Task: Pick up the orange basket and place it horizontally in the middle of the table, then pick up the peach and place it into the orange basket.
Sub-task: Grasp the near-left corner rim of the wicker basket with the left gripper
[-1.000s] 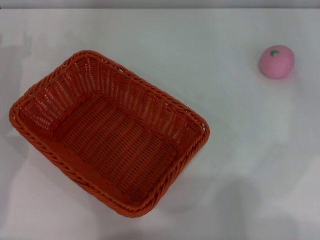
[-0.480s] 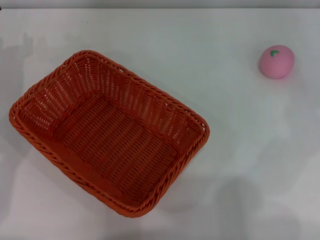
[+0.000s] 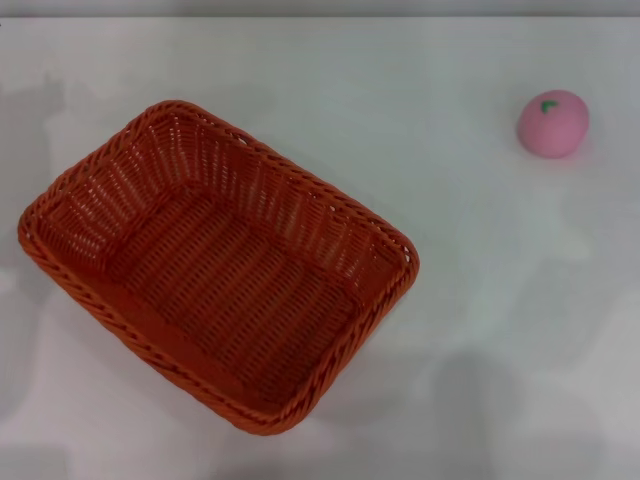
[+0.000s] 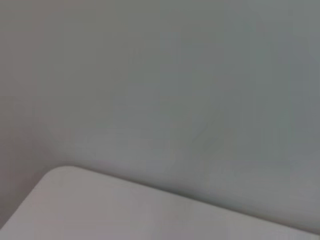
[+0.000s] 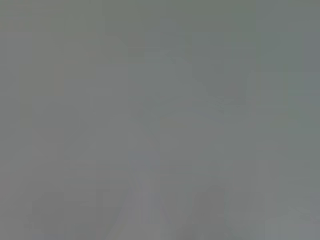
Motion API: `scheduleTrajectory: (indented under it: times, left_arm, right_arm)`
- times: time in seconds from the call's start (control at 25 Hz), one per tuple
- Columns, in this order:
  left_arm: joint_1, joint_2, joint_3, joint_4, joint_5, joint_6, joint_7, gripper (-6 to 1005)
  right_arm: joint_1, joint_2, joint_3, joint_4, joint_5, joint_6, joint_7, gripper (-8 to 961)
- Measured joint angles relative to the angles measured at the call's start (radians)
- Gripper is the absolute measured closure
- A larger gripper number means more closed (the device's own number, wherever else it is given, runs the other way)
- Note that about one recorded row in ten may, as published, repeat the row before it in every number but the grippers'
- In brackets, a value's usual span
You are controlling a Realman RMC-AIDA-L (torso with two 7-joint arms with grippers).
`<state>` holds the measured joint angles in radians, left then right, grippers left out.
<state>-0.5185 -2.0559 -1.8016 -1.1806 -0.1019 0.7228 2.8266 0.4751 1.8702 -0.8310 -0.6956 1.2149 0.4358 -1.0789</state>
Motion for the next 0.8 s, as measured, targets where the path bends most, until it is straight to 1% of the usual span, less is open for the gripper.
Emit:
scheduleTrajectory:
  times: [0.04, 0.08, 0.16, 0.28, 0.4, 0.6, 0.8]
  left_arm:
    - [-0.004, 0.002, -0.002, -0.008, 0.000, 0.020, 0.000, 366]
    - [-0.004, 0.002, -0.002, -0.008, 0.000, 0.020, 0.000, 366]
    - [-0.014, 0.005, -0.005, -0.025, 0.000, 0.064, 0.000, 366]
    - [-0.045, 0.018, -0.018, -0.041, -0.003, 0.144, 0.000, 366]
    - [-0.085, 0.038, -0.047, -0.040, -0.015, 0.233, 0.001, 366]
    - [-0.133, 0.077, -0.058, -0.029, -0.073, 0.330, 0.003, 366]
    - [-0.182, 0.101, -0.058, -0.027, -0.091, 0.409, 0.004, 365]
  right_arm:
    - [0.000, 0.000, 0.000, 0.000, 0.000, 0.000, 0.000, 454]
    - [0.002, -0.001, 0.002, -0.010, -0.043, 0.007, 0.046, 454]
    - [0.005, -0.002, 0.004, -0.038, -0.125, 0.017, 0.125, 454]
    - [0.006, -0.001, 0.005, -0.078, -0.224, 0.049, 0.234, 454]
    - [0.015, -0.007, 0.008, -0.115, -0.336, 0.105, 0.354, 454]
    - [0.038, -0.012, 0.012, -0.164, -0.529, 0.186, 0.540, 454]
    - [0.047, -0.024, 0.014, -0.211, -0.654, 0.259, 0.660, 454]
